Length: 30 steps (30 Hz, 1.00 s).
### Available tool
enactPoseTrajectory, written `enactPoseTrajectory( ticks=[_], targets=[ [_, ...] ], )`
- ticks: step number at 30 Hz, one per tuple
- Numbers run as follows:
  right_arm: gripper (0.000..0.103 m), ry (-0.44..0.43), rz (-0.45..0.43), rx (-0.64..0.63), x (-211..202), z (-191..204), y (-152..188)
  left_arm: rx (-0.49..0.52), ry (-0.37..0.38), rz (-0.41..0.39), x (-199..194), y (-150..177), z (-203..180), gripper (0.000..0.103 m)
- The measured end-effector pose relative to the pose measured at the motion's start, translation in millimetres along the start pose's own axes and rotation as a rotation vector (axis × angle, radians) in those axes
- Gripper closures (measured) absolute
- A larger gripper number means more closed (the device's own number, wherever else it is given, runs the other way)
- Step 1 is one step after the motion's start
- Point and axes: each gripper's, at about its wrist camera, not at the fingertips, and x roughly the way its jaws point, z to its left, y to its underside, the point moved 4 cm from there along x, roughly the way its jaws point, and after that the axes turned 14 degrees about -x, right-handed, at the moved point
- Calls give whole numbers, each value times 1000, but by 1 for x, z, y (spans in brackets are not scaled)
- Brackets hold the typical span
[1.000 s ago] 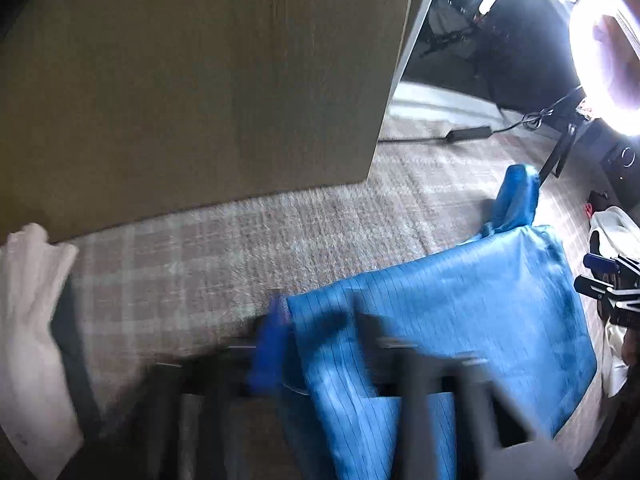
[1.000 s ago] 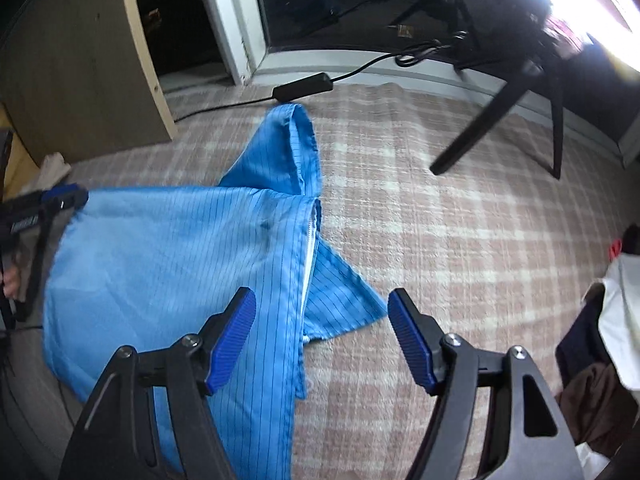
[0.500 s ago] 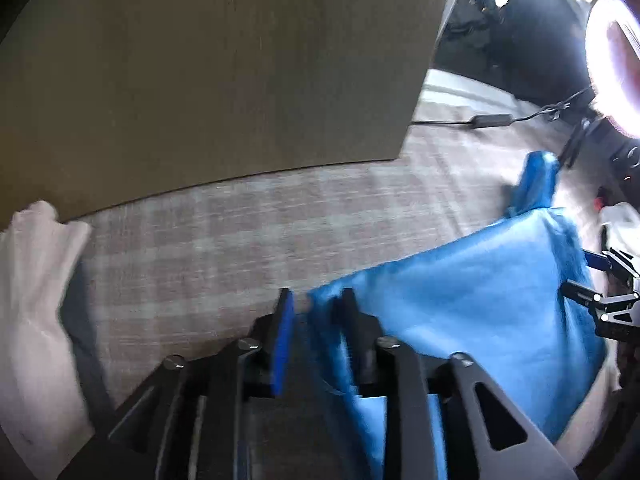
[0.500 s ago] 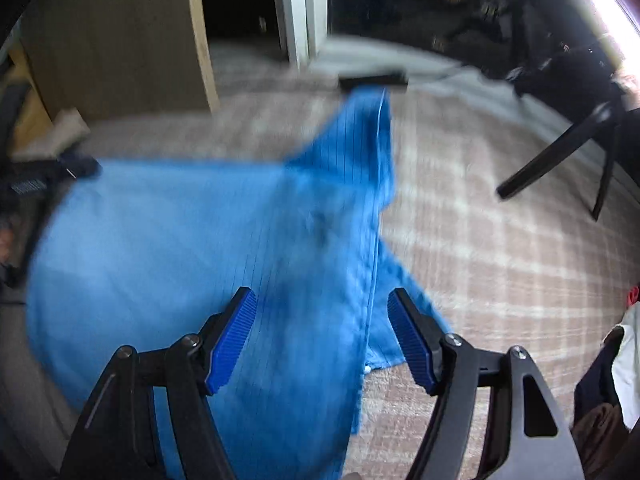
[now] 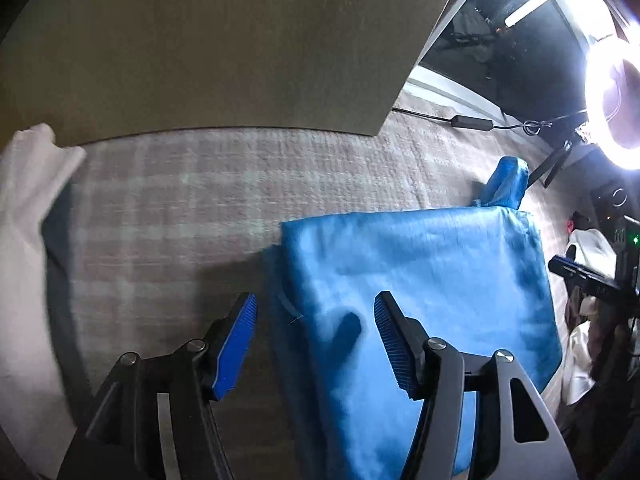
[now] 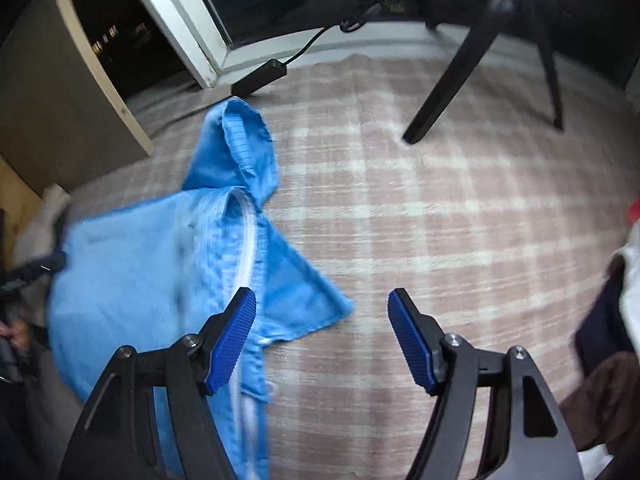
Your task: Fold clothes
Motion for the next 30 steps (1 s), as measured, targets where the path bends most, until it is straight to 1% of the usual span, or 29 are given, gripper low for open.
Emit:
enactPoseTrajectory(
  ticks=[2, 5, 7, 11, 14, 16, 19, 20, 22, 25, 26, 29, 30],
  targets=[
    [35, -37, 5, 5, 7, 4, -1, 14, -16, 6, 6, -2, -5, 44],
    [35, -29, 24, -29, 17, 12, -6, 19, -26, 22, 16, -5, -5, 44],
    [35, -25, 19, -53, 19, 15, -13, -1, -24, 38, 22, -7, -1, 44],
    [35, -27, 0, -153, 17, 24, -29, -9, -20, 49, 29, -5, 3, 44],
    [35, -36, 27, -226, 22, 28, -36, 3, -24, 45, 29, -5, 2, 43],
    [35, -54, 27, -216, 15, 22, -38, 11, -28, 47, 30, -5, 1, 43],
    [35, -107, -18, -161, -6, 15, -34, 21, -33, 42, 30, -4, 1, 43],
    [35, -111, -16, -170, -4, 19, -32, 26, -37, 40, 31, -4, -1, 42],
    [30, -119, -11, -187, 0, 28, -30, 37, -45, 35, 32, -4, -3, 40],
    [30, -130, -5, -214, 7, 42, -26, 55, -60, 34, 34, -2, -5, 37],
    [30, -126, 0, -227, 10, 46, -26, 61, -65, 33, 34, -2, -6, 37],
    [30, -28, 50, -300, 36, 52, -34, 70, -69, 36, 36, -2, -7, 37],
    [30, -26, 54, -302, 36, 49, -34, 73, -68, 37, 37, -2, -7, 37]
  ],
)
